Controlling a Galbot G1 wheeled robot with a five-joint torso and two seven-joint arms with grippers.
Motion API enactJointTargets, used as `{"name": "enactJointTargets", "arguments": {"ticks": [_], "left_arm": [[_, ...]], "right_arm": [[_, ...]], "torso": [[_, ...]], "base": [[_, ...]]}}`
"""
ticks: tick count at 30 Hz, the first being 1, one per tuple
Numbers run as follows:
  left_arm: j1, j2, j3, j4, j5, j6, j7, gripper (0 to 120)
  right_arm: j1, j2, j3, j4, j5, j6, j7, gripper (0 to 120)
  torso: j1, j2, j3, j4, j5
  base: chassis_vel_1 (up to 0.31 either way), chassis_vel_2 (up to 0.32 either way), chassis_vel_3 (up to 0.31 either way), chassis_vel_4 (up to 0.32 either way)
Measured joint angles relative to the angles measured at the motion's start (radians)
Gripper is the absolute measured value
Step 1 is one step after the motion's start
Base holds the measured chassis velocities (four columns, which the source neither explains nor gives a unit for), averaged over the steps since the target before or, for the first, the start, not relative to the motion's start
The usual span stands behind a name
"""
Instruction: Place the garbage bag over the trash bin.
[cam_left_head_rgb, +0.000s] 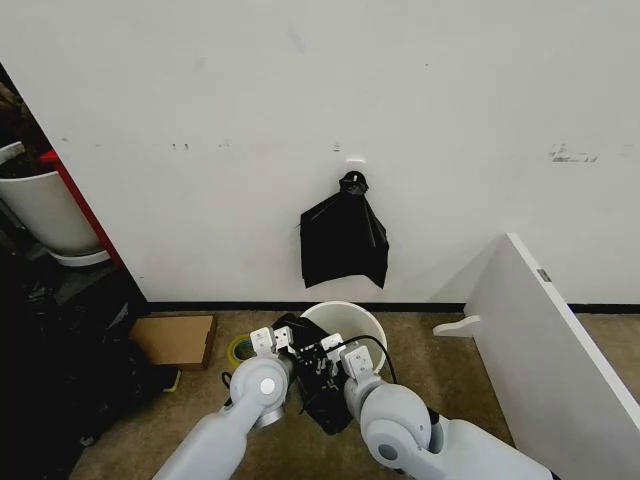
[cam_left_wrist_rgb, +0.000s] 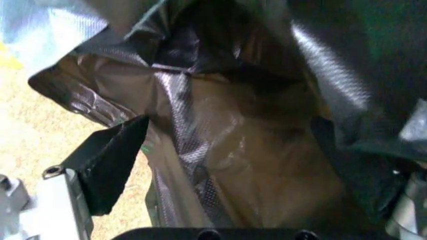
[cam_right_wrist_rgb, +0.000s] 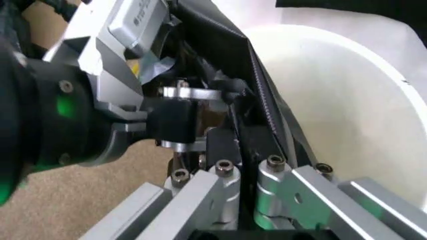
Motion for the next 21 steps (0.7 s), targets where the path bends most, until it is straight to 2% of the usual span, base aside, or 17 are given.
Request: {"name": "enactJointTargets", "arguments": {"ticks": [14,17,20,21], "left_arm": [[-0.058,-0.014,0.007,0.065,-0.023,0.066,-0.069,92],[-0.071,-0.018,0.014,0.078,-0.027,0.076,-0.072,88],[-0.085,-0.024,0.023,0.093,-0.033,0.085,-0.092,73],[-0.085,-0.024,0.023,0.093,-0.033,0.085,-0.092,73]], "right_arm": [[-0.013,0.005,0.010,0.002,0.010,-0.001,0.006,0],[-0.019,0.005,0.015,0.003,0.010,-0.001,0.006,0],[-0.021,0.002,0.020,0.005,0.012,0.000,0.006,0],[-0.021,0.002,0.020,0.005,0.012,0.000,0.006,0]], "torso": [[0.000,0.000,0.000,0.0000,0.0000],[0.000,0.000,0.000,-0.0001,0.0000],[0.000,0.000,0.000,-0.0001,0.0000],[0.000,0.000,0.000,-0.0001,0.0000]], "base": [[0.000,0.000,0.000,0.000],[0.000,0.000,0.000,0.000],[0.000,0.000,0.000,0.000],[0.000,0.000,0.000,0.000]]}}
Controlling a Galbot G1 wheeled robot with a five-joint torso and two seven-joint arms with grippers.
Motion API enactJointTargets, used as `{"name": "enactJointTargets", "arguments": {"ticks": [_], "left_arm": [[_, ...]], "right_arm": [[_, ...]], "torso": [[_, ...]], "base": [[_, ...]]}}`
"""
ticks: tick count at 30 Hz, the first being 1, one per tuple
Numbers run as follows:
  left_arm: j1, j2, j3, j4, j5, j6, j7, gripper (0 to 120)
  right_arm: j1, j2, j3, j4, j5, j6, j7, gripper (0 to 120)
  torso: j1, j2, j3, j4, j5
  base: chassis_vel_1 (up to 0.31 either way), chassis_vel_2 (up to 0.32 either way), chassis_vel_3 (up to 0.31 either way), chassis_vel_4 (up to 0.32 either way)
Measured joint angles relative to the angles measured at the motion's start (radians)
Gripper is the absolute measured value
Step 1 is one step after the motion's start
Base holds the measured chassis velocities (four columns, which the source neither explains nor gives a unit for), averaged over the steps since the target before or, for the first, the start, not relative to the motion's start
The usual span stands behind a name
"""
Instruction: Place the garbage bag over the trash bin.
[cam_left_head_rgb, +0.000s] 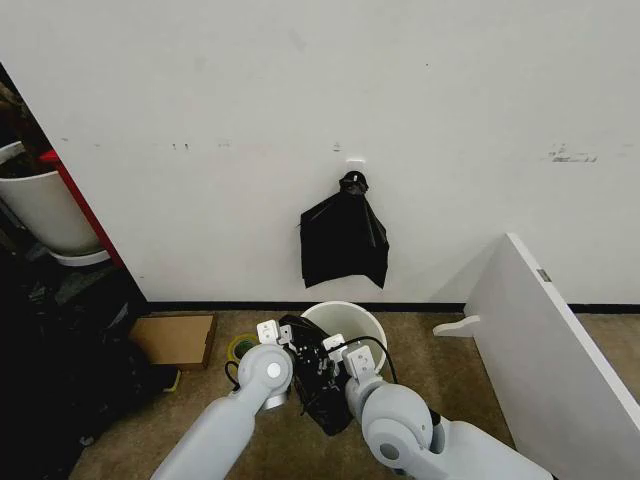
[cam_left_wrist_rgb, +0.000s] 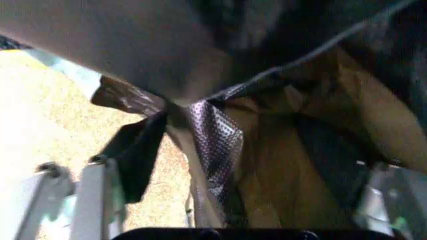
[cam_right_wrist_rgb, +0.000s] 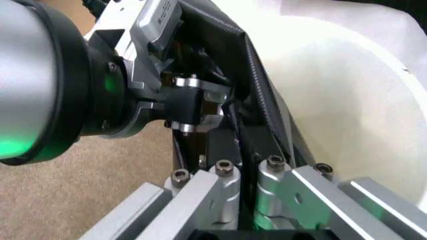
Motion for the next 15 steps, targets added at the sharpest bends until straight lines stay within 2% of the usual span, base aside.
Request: {"name": "enactJointTargets", "arguments": {"ticks": [6,7,10,11,15], "left_arm": [[-0.003,-0.002,0.005,0.001,-0.006,0.004,-0.014,51],[-0.003,-0.001,0.006,-0.002,-0.006,0.004,-0.017,45],[-0.004,0.003,0.006,-0.004,-0.006,0.004,-0.020,38],[-0.003,0.013,0.006,-0.008,-0.002,0.005,-0.021,25],[0.003,0.027,0.006,-0.022,0.014,0.006,-0.021,10]], "right_arm": [[0.001,-0.002,0.006,0.002,0.013,0.001,0.001,0],[0.001,-0.002,0.006,0.002,0.014,0.002,0.001,0],[0.000,-0.001,0.007,0.002,0.014,0.004,0.001,0],[-0.004,0.002,0.010,0.001,0.013,0.007,0.001,0],[-0.010,0.007,0.019,-0.001,-0.002,0.011,-0.003,0]], "torso": [[0.000,0.000,0.000,0.0001,-0.0001],[0.000,0.000,0.000,0.0000,-0.0001],[0.000,0.000,0.000,0.0000,-0.0001],[0.000,0.000,0.000,0.0001,-0.0001],[0.000,0.000,0.000,0.0001,-0.0002]], "base": [[0.000,0.000,0.000,0.000],[0.000,0.000,0.000,0.000],[0.000,0.000,0.000,0.000],[0.000,0.000,0.000,0.000],[0.000,0.000,0.000,0.000]]}}
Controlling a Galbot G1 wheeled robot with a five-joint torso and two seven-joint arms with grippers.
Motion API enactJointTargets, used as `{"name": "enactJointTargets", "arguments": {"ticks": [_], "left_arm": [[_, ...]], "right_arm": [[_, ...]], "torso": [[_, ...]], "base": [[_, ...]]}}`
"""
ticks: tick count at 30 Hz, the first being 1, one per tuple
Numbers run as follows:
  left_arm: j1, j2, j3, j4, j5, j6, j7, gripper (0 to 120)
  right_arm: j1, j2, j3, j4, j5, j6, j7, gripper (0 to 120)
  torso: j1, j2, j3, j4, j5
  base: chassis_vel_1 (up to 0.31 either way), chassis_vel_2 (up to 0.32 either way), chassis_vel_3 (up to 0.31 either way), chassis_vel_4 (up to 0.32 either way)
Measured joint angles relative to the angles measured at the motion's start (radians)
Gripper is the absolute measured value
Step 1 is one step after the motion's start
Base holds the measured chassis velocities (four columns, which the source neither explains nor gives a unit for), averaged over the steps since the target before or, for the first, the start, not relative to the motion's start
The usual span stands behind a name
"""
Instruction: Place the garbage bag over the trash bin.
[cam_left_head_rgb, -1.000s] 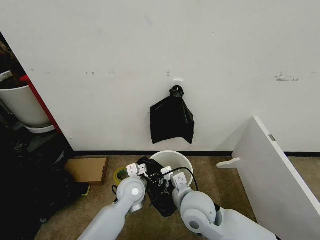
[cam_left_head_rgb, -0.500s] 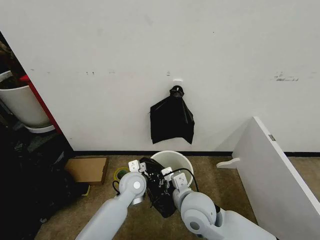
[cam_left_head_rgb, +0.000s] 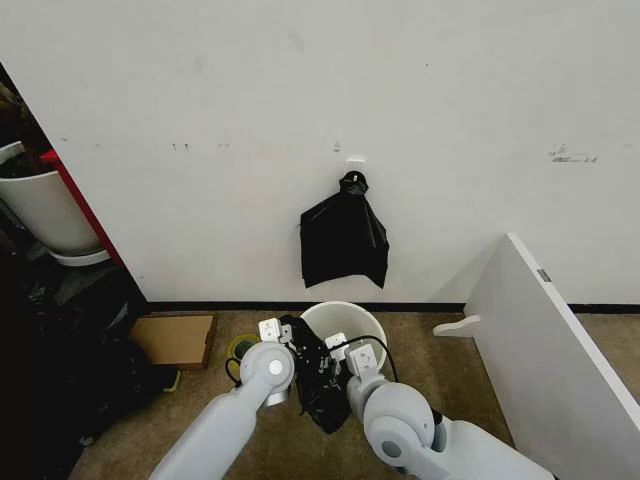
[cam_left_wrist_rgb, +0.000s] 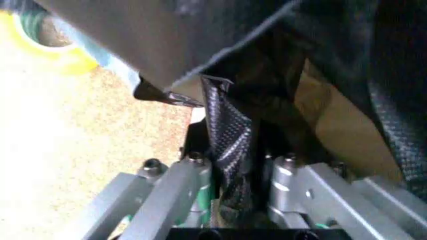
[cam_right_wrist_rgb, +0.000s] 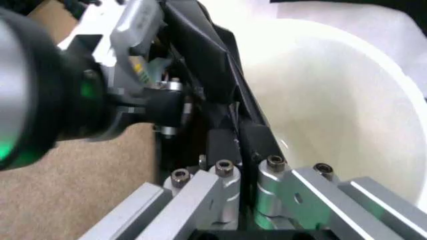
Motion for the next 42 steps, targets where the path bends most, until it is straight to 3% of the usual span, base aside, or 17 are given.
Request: {"name": "enactJointTargets", "arguments": {"ticks": [4,19,28,42], "left_arm": [[0.007,0.013,-0.001,-0.015,0.009,0.001,0.007,4],[0.056,0.110,-0.045,-0.104,0.039,0.000,0.053,4],[0.105,0.151,-0.092,-0.153,0.075,-0.005,0.102,4],[0.201,0.223,-0.154,-0.230,0.144,-0.075,0.195,4]], "right_arm": [[-0.006,0.003,0.009,-0.001,-0.041,0.003,-0.018,0],[-0.072,-0.006,0.104,0.047,-0.038,0.021,-0.036,0],[-0.117,-0.033,0.161,0.051,-0.107,0.052,-0.062,0],[-0.167,-0.033,0.233,-0.006,-0.244,0.115,-0.098,0]], "torso": [[0.000,0.000,0.000,-0.0001,-0.0001],[0.000,0.000,0.000,-0.0001,0.0000],[0.000,0.000,0.000,-0.0002,0.0000],[0.000,0.000,0.000,0.0000,0.0001]], "base": [[0.000,0.000,0.000,0.000],[0.000,0.000,0.000,0.000],[0.000,0.000,0.000,0.000],[0.000,0.000,0.000,0.000]]}}
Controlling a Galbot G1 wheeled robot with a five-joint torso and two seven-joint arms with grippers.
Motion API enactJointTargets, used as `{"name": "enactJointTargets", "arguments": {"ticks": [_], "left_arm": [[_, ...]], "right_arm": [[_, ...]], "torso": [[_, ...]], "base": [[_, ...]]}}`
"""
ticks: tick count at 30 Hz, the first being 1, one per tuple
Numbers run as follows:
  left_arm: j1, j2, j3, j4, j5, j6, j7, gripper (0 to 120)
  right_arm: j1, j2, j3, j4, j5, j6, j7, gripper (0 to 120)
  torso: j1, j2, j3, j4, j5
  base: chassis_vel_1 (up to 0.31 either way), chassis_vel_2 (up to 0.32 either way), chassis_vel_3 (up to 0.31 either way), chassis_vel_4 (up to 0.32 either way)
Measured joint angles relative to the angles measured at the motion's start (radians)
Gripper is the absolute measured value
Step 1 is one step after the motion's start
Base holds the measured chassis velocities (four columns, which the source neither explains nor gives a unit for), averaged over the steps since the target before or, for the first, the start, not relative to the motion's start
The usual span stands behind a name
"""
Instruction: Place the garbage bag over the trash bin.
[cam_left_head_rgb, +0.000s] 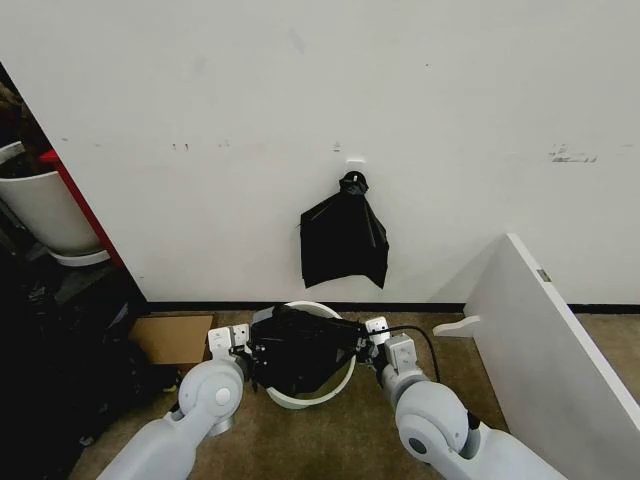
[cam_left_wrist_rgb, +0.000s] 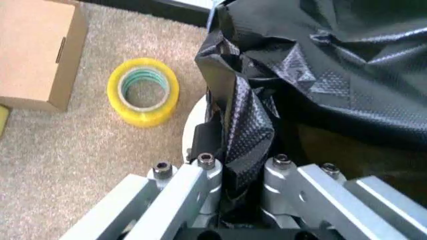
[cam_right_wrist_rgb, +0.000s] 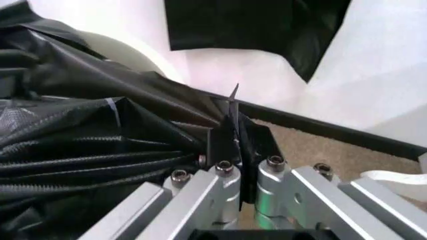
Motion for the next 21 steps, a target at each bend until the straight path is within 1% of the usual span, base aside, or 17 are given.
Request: {"name": "enactJointTargets", "arguments": {"ticks": [5,15,17,21], "left_arm": [[0.031,0.019,-0.008,-0.022,0.014,-0.032,0.032,4],[0.064,0.038,-0.011,-0.042,0.027,-0.047,0.057,4],[0.070,0.038,-0.012,-0.043,0.043,-0.049,0.060,4],[0.096,0.035,-0.016,-0.049,0.105,-0.057,0.070,4]], "right_arm": [[-0.026,0.003,0.033,-0.030,-0.012,0.012,-0.011,0],[-0.039,0.009,0.061,-0.071,-0.013,0.012,-0.015,0],[-0.045,0.008,0.067,-0.076,-0.021,0.013,-0.017,0],[-0.057,-0.004,0.043,-0.058,-0.035,0.018,-0.029,0]], "torso": [[0.000,0.000,0.000,-0.0001,0.0000],[0.000,0.000,0.000,0.0000,0.0000],[0.000,0.000,0.000,-0.0001,0.0000],[0.000,0.000,0.000,-0.0002,-0.0001]], "base": [[0.000,0.000,0.000,0.000],[0.000,0.000,0.000,0.000],[0.000,0.000,0.000,0.000],[0.000,0.000,0.000,0.000]]}}
